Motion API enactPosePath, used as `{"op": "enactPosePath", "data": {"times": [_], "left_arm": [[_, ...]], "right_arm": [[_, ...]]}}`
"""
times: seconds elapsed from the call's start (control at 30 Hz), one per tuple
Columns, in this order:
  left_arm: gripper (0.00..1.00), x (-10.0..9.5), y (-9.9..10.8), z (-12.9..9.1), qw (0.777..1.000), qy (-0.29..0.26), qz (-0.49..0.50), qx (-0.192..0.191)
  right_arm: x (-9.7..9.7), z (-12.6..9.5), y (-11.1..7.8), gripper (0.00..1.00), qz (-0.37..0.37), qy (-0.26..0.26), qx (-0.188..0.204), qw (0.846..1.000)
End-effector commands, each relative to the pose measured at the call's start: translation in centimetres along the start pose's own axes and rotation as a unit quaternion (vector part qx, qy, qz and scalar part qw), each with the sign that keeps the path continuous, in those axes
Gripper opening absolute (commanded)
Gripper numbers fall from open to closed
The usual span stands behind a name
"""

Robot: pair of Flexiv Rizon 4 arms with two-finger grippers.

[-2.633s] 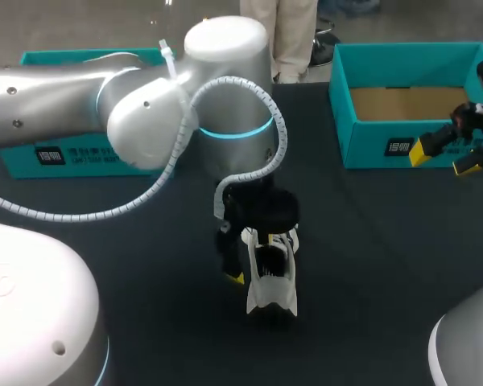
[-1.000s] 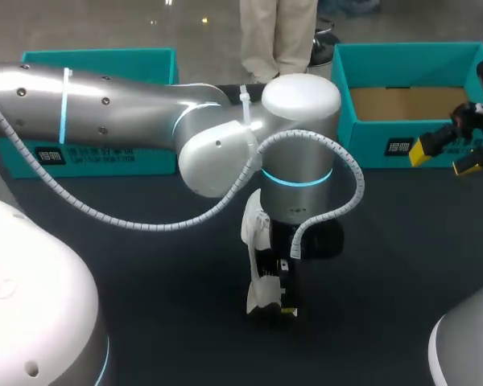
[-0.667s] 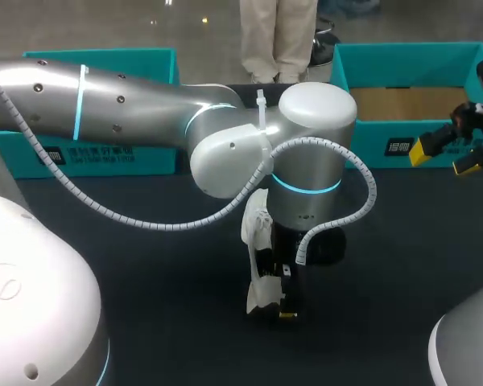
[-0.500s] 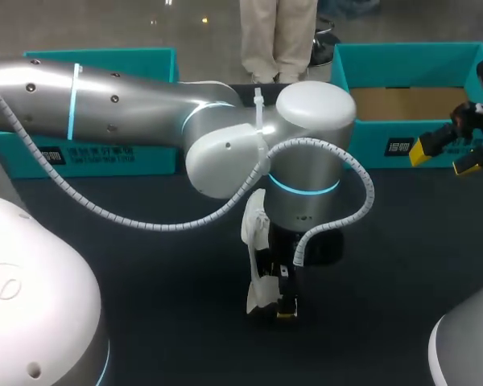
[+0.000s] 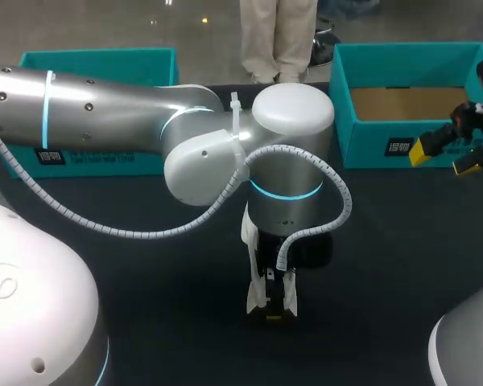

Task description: Take the shoe out of the shoebox, open the shoe tongue, remove and reinsert the insole, then place the shoe into the shoebox

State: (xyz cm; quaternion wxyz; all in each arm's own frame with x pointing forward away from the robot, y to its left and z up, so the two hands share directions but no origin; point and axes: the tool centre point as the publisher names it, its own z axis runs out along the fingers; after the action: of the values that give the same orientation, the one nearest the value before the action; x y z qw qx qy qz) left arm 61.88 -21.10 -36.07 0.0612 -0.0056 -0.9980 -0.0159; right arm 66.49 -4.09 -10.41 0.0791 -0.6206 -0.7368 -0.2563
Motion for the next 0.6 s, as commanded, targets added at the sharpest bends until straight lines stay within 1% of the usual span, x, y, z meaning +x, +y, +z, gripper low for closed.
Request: {"op": "enactPosePath", "data": {"times": [0.03, 0.17, 0.2, 0.23, 0.27, 0.3, 0.33, 0.37, 0.4, 0.6], "left_arm": [[1.0, 0.36, 0.05, 0.09, 1.0, -0.007, 0.0, -0.002], [1.0, 0.35, -0.16, 0.26, 1.0, -0.01, 0.0, -0.004], [0.98, 0.3, -0.21, 0.31, 1.0, -0.012, -0.004, -0.005], [0.87, 0.29, -0.3, 0.38, 1.0, -0.014, -0.006, -0.006], [0.83, 0.29, -0.35, 0.43, 1.0, -0.013, -0.005, -0.006], [0.74, 0.31, -0.42, 0.49, 1.0, -0.017, -0.007, -0.008], [0.49, 0.36, -0.49, 0.56, 1.0, -0.018, -0.008, -0.008], [0.23, 0.4, -0.51, 0.61, 1.0, -0.018, -0.007, -0.008], [0.0, 0.45, -0.53, 0.67, 1.0, -0.02, -0.008, -0.009], [0.0, 0.55, -0.33, 0.72, 1.0, -0.022, -0.011, -0.01]], "right_arm": [[0.0, 0.1, 0.31, 1.0, 0.001, -0.001, 0.003, 1.0], [0.0, 0.1, 0.31, 1.0, 0.001, -0.001, 0.003, 1.0], [0.0, 0.1, 0.31, 1.0, 0.001, -0.001, 0.003, 1.0], [0.0, 0.1, 0.31, 1.0, 0.001, -0.001, 0.003, 1.0], [0.0, 0.1, 0.31, 1.0, 0.001, -0.001, 0.003, 1.0], [0.0, 0.1, 0.31, 1.0, 0.001, -0.001, 0.003, 1.0], [0.0, 0.1, 0.31, 1.0, 0.001, -0.001, 0.003, 1.0], [0.0, 0.1, 0.31, 1.0, 0.001, -0.001, 0.003, 1.0], [0.0, 0.1, 0.31, 1.0, 0.001, -0.001, 0.003, 1.0], [0.0, 0.1, 0.31, 1.0, 0.001, -0.001, 0.003, 1.0]]}}
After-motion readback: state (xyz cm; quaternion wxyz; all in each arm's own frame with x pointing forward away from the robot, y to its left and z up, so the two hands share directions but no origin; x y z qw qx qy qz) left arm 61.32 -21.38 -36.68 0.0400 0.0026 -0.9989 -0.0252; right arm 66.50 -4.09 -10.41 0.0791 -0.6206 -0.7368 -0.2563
